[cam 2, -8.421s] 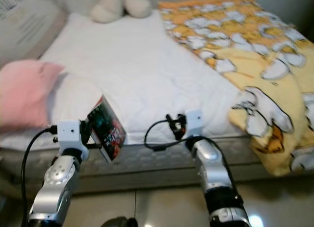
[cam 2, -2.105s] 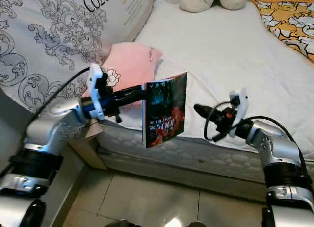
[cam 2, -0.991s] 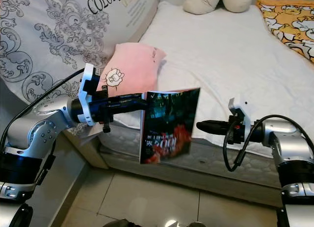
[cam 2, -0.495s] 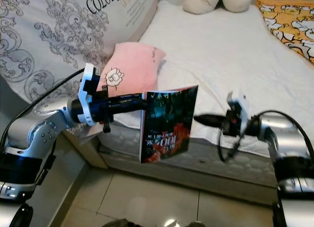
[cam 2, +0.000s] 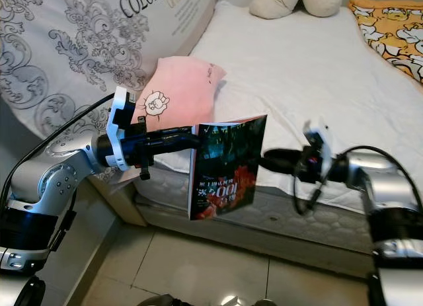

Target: Clean up the room

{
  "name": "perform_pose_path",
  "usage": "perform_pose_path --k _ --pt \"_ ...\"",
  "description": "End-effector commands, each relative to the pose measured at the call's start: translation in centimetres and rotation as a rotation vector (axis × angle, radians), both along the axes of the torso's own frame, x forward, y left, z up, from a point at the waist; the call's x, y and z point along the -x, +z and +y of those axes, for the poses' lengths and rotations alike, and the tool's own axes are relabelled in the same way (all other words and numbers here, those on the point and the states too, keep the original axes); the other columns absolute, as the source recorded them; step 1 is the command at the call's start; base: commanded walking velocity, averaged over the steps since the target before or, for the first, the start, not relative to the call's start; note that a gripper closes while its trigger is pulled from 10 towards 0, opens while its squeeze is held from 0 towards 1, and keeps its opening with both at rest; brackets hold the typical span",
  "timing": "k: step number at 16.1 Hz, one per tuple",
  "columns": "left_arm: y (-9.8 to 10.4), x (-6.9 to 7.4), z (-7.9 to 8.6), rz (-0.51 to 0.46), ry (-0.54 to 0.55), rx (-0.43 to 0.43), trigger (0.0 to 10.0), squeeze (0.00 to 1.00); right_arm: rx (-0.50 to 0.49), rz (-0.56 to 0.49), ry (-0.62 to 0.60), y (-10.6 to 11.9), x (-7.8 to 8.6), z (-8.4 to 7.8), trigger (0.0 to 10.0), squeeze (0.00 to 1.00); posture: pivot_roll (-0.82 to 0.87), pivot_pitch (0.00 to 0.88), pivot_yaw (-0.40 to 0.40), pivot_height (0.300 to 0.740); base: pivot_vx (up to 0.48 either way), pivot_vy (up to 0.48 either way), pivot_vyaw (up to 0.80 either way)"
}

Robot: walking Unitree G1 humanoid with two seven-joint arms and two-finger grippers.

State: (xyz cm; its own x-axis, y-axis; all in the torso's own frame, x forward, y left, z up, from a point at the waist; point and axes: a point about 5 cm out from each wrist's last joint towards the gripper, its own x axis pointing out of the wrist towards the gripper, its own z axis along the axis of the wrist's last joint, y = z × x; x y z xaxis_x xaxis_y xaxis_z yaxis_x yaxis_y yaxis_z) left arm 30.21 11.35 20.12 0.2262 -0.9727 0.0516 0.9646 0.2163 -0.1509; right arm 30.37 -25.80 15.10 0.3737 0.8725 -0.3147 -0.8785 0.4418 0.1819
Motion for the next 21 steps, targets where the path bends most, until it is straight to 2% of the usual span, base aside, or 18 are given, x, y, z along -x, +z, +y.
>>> perform_pose_path --k 1,5,9,12,13,14,18,21 --pt "1.1 0.1 0.2 -0.045 -0.006 0.023 10.0 0.0 0.02 -0.001 0.034 0.2 0.2 0.1 10.0 1.0 -0.18 0.0 0.128 0.74 0.0 0.0 0.0" --pt "1.1 0.1 0.4 -0.046 -0.007 0.019 10.0 0.0 0.015 0.008 0.055 0.5 0.5 -0.4 10.0 1.0 -0.18 0.0 0.129 0.74 0.0 0.0 0.0" --pt "1.1 0.0 0.5 -0.043 -0.018 0.017 10.0 0.0 -0.05 0.017 0.087 1.1 0.5 0.1 10.0 1.0 -0.18 0.0 0.133 0.74 0.0 0.0 0.0" --pt "1.3 0.2 0.1 -0.037 -0.04 0.034 10.0 0.0 -0.062 0.014 0.094 0.7 0.2 0.9 10.0 1.0 -0.18 0.0 0.134 0.74 0.0 0.0 0.0" --pt "1.2 0.3 -0.1 -0.03 -0.052 0.043 10.0 0.0 -0.075 0.01 0.098 0.6 0.1 1.3 10.0 0.26 -0.18 0.0 0.133 0.74 0.0 0.0 0.0" --pt "1.2 0.3 -0.2 -0.028 -0.056 0.047 10.0 0.0 -0.078 0.011 0.097 0.6 0.1 1.4 10.0 0.0 -0.18 0.0 0.133 0.74 0.0 0.0 0.0" --pt "1.4 0.5 -0.4 -0.028 -0.072 0.061 10.0 0.0 -0.114 0.052 0.125 0.1 0.4 2.4 10.0 0.0 -0.18 0.0 0.132 0.74 0.0 0.0 0.0" --pt "1.7 0.7 -0.7 -0.025 -0.09 0.087 10.0 0.0 -0.134 0.05 0.094 0.0 0.0 2.6 10.0 0.0 -0.19 0.0 0.132 0.74 0.0 0.0 0.0"
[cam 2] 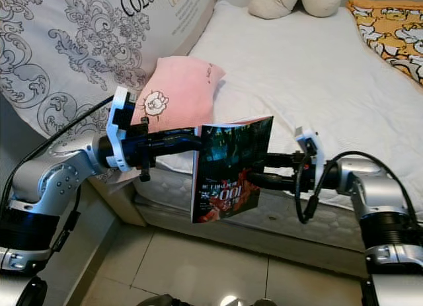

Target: Clean up the room

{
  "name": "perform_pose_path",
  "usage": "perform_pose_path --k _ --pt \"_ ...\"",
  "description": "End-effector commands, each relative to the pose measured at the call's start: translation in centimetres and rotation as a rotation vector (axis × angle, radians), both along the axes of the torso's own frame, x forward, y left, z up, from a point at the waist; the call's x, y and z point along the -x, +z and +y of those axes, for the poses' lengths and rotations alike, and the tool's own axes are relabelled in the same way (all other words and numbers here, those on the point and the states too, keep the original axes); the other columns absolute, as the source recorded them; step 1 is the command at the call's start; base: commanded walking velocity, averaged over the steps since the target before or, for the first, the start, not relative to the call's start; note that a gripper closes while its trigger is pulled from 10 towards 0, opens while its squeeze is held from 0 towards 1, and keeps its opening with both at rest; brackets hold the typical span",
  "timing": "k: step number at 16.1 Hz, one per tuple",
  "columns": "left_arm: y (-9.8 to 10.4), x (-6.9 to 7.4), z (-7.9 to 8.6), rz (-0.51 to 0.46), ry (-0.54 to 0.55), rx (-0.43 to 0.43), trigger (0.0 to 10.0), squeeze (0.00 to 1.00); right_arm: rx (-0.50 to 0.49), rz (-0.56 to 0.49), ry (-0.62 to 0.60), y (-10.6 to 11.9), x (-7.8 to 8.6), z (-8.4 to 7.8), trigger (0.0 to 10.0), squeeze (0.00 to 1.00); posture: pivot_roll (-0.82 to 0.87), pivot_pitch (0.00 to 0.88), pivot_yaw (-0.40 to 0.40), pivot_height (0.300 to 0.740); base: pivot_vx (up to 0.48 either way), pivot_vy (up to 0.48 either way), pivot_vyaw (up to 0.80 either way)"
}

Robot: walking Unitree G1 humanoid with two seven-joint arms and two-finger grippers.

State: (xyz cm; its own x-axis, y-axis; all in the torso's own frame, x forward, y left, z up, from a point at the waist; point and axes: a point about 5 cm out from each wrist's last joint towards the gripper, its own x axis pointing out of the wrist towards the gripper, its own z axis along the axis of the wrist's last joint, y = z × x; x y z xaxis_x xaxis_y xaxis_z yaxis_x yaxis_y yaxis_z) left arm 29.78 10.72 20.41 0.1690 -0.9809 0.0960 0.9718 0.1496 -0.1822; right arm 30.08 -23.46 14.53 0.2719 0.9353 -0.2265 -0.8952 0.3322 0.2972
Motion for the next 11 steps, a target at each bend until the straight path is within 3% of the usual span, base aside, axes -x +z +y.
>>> perform_pose_path --k 1,2,5,11 --pt "1.5 0.3 -0.1 -0.045 -0.034 0.052 10.0 0.0 -0.019 -0.026 -0.019 0.6 -0.4 0.3 10.0 0.0 -0.19 0.0 0.132 0.74 0.0 0.0 0.0" --pt "1.9 0.4 -0.2 -0.042 -0.037 0.077 10.0 0.0 -0.034 -0.014 -0.025 0.4 -0.4 0.4 0.0 0.0 -0.18 0.0 0.131 0.74 0.0 0.0 0.0" --pt "2.7 0.5 -0.3 -0.036 -0.052 0.121 10.0 0.0 -0.084 0.014 -0.03 0.4 -0.4 0.8 0.0 0.0 -0.18 0.0 0.131 0.74 0.0 0.0 0.0" --pt "2.9 0.8 -0.2 -0.029 -0.056 0.124 10.0 0.0 -0.14 0.028 -0.082 0.8 -0.7 0.6 0.0 0.0 -0.18 0.0 0.131 0.74 0.0 0.0 0.0"
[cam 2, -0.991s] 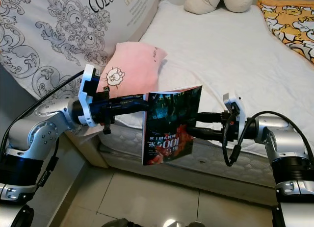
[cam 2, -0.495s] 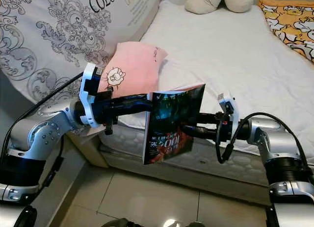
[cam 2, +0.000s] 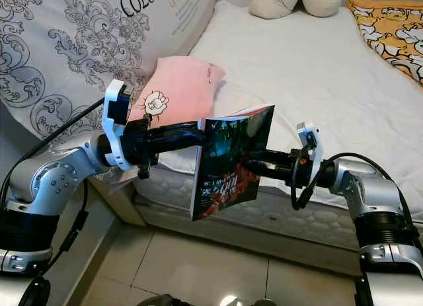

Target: Clean up the room

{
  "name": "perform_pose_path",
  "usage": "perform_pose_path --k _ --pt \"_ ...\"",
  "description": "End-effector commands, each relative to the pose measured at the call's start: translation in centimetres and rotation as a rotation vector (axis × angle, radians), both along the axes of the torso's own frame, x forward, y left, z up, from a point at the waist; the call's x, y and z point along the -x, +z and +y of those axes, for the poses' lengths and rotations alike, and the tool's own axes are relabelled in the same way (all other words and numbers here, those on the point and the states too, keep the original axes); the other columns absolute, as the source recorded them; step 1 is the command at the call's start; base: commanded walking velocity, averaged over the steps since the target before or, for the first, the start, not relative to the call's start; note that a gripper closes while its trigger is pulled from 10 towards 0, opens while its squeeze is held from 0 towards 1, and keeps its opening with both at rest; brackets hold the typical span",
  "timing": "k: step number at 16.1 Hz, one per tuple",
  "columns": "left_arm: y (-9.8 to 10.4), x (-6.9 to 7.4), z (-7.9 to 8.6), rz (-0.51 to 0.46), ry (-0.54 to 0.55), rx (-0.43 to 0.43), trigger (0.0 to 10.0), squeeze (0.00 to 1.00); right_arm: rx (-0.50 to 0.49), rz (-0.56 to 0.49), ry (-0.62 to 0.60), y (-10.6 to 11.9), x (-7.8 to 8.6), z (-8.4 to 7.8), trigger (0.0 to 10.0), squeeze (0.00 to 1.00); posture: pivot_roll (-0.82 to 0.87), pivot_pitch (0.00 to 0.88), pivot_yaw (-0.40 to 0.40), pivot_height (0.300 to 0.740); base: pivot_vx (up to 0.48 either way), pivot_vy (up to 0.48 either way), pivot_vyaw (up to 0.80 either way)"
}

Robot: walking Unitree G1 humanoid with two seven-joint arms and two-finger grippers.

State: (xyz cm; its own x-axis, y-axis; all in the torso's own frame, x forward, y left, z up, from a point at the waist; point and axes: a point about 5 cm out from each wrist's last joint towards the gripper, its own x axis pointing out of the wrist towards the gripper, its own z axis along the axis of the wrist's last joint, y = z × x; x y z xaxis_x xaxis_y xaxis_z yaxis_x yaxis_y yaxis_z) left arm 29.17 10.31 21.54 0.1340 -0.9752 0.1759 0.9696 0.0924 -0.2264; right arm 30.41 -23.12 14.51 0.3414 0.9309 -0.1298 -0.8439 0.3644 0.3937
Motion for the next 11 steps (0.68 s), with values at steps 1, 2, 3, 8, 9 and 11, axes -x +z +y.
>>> perform_pose_path --k 1,2,3,8,9,11 --pt "1.8 0.2 0.2 -0.062 -0.014 0.04 10.0 0.0 -0.022 -0.035 0.007 1.0 -0.3 0.4 0.0 0.0 -0.18 0.0 0.131 0.74 0.0 0.0 0.0" --pt "1.8 0.2 0.2 -0.059 -0.015 0.039 10.0 0.0 -0.036 -0.037 0.015 1.2 -0.3 0.5 0.0 0.0 -0.18 0.0 0.131 0.74 0.0 0.0 0.0" --pt "1.7 0.2 0.2 -0.056 -0.016 0.037 10.0 0.0 -0.046 -0.04 0.021 1.5 -0.2 0.7 0.0 0.0 -0.18 0.0 0.131 0.74 0.0 0.0 0.0" --pt "-0.6 -1.3 0.7 -0.104 0.136 -0.119 10.0 0.0 -0.05 -0.048 0.035 1.8 0.3 0.9 0.0 0.0 -0.19 0.0 0.13 0.74 0.0 0.0 0.0" --pt "-1.9 -2.6 1.2 -0.189 0.281 -0.256 10.0 0.0 -0.046 -0.047 0.032 1.8 0.4 0.8 0.0 0.0 -0.19 0.0 0.13 0.74 0.0 0.0 0.0" --pt "-2.8 -4.5 2.5 -0.308 0.488 -0.416 10.0 1.0 -0.032 -0.04 0.027 1.6 0.6 0.6 0.0 0.0 -0.2 0.0 0.127 0.74 0.0 0.0 0.0"
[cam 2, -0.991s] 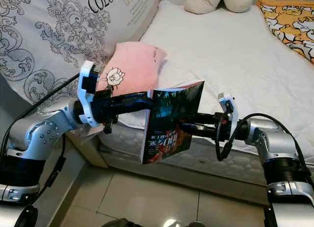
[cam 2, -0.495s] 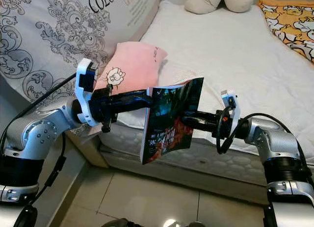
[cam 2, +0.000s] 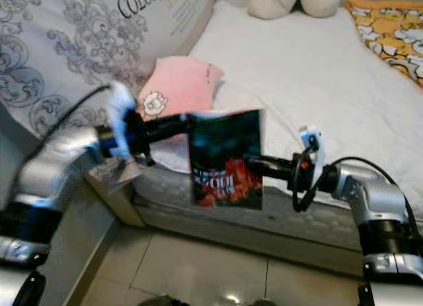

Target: Clean up the room

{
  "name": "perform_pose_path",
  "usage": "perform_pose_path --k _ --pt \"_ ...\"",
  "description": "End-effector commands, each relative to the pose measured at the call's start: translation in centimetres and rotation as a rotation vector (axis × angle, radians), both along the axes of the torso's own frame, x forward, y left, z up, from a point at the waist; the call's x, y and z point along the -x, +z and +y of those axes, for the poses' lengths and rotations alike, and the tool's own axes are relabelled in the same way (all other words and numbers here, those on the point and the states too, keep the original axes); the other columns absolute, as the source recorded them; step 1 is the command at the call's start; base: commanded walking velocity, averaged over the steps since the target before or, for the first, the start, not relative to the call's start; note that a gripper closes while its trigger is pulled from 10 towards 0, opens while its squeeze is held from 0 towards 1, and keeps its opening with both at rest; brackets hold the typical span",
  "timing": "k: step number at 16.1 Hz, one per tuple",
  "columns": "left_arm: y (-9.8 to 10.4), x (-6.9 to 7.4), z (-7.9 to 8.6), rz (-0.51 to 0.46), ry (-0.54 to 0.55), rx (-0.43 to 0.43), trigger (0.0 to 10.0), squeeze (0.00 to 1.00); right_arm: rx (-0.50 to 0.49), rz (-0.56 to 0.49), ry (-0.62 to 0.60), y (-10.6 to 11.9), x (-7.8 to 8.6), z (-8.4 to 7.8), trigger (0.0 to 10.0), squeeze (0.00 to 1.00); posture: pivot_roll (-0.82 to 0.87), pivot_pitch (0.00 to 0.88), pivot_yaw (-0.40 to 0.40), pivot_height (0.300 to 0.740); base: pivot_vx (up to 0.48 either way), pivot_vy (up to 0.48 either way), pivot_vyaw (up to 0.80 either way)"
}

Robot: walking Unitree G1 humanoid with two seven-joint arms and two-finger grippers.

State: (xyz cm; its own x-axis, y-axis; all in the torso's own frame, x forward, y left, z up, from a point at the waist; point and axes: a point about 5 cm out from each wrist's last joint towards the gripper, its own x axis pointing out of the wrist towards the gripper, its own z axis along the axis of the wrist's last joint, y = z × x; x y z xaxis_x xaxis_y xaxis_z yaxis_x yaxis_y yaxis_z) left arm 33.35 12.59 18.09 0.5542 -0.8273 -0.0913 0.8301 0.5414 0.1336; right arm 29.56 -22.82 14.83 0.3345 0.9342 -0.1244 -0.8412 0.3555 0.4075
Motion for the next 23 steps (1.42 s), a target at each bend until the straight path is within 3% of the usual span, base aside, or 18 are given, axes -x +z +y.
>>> perform_pose_path --k 1,3,6,8,9,10,11,14,16,17,20,23 --pt "0.7 -0.8 0.6 -0.093 0.071 -0.083 10.0 1.0 -0.02 -0.05 0.02 1.2 -0.1 0.3 0.0 0.0 -0.2 0.0 0.127 0.74 0.0 0.0 0.0" --pt "0.7 -1.4 1.3 -0.128 0.14 -0.114 10.0 1.0 -0.014 -0.053 0.016 1.1 -0.1 0.3 0.0 0.0 -0.2 0.0 0.126 0.74 0.0 0.0 0.0" --pt "1.6 -2.6 2.7 -0.198 0.28 -0.093 10.0 1.0 -0.007 -0.068 -0.006 0.8 -0.2 0.5 0.0 0.0 -0.19 0.0 0.126 0.74 0.0 0.0 0.0" --pt "2.5 -3.1 4.0 -0.182 0.411 0.044 10.0 1.0 0.004 -0.111 -0.072 0.6 -0.5 0.3 0.0 0.0 -0.19 0.0 0.13 0.74 0.0 0.0 0.0" --pt "2.9 -3.3 5.2 -0.15 0.559 0.18 10.0 1.0 0.017 -0.158 -0.149 0.6 -0.9 0.3 0.0 0.0 -0.19 0.0 0.133 0.74 0.0 0.0 0.0" --pt "2.3 -2.9 5.7 -0.139 0.611 0.213 10.0 1.0 0.013 -0.183 -0.219 0.5 -1.2 0.4 0.0 0.0 -0.19 0.0 0.134 0.74 0.0 0.0 0.0" --pt "-0.1 -1.4 6.1 -0.095 0.71 0.237 10.0 0.0 -0.007 -0.199 -0.34 -0.3 -1.2 0.7 0.0 0.0 -0.18 0.0 0.133 0.74 0.0 0.0 0.0" --pt "-4.2 2.0 4.3 -0.007 0.822 0.29 10.0 0.0 -0.15 -0.067 -0.414 -3.5 1.0 2.9 0.0 0.0 -0.17 0.0 0.135 0.74 0.0 0.0 0.0" --pt "-4.9 2.8 3.2 -0.002 0.838 0.303 10.0 0.0 -0.184 -0.035 -0.438 -4.3 1.1 3.5 0.0 0.0 -0.17 0.0 0.141 0.74 0.0 0.0 0.0" --pt "-5.3 3.2 2.8 0.0 0.844 0.295 10.0 0.0 -0.181 -0.044 -0.451 -4.4 1.0 3.8 0.0 0.0 -0.17 0.0 0.141 0.74 0.0 0.0 0.0" --pt "-6.9 4.3 2.5 0.025 0.956 0.268 10.0 0.0 -0.073 -0.204 -0.73 -4.2 -0.5 3.3 0.0 0.0 -0.17 0.0 0.144 0.74 0.0 0.0 0.0" --pt "-6.6 4.2 2.2 0.003 0.947 0.257 10.0 0.0 -0.162 -0.174 -0.726 -4.0 -0.5 4.7 0.0 0.0 -0.17 0.0 0.142 0.74 0.0 0.0 0.0"
